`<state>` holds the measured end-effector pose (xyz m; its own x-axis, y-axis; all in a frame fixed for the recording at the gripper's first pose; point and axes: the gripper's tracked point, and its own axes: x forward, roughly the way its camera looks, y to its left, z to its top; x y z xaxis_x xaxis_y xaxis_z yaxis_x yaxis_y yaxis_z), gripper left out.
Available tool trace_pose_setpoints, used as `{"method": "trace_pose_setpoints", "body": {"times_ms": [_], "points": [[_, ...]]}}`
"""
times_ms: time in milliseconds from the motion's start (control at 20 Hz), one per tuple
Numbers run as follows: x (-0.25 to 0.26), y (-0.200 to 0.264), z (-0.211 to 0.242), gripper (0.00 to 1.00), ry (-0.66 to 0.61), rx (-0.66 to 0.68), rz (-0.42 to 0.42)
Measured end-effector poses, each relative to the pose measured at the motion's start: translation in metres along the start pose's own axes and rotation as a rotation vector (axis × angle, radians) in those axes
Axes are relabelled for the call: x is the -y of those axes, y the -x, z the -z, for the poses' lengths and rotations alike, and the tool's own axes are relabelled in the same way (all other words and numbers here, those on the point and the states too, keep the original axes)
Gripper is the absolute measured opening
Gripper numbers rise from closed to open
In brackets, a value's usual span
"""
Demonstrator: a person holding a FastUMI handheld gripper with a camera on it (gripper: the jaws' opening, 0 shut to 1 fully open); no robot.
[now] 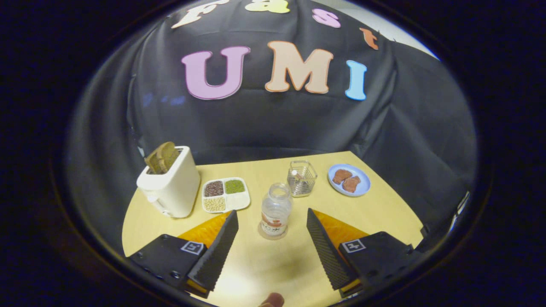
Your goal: Take the bottle from table, then pour the juice into the cup, finally place the bottle on the coaster
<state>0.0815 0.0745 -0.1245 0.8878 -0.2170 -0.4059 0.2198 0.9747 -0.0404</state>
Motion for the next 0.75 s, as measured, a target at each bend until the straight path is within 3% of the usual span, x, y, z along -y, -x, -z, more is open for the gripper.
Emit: {"method": "trace_pose_setpoints", "body": {"times_ms": [250,500,750], "points": [[-0.002,0.043,-0.055,1.00,0.003,0.097,-0.125],[0.017,0.074,-0.094,1.00,-0.049,0.158,-0.172],[0.032,0.093,-0.105,1.00,-0.055,0.194,-0.187]]}}
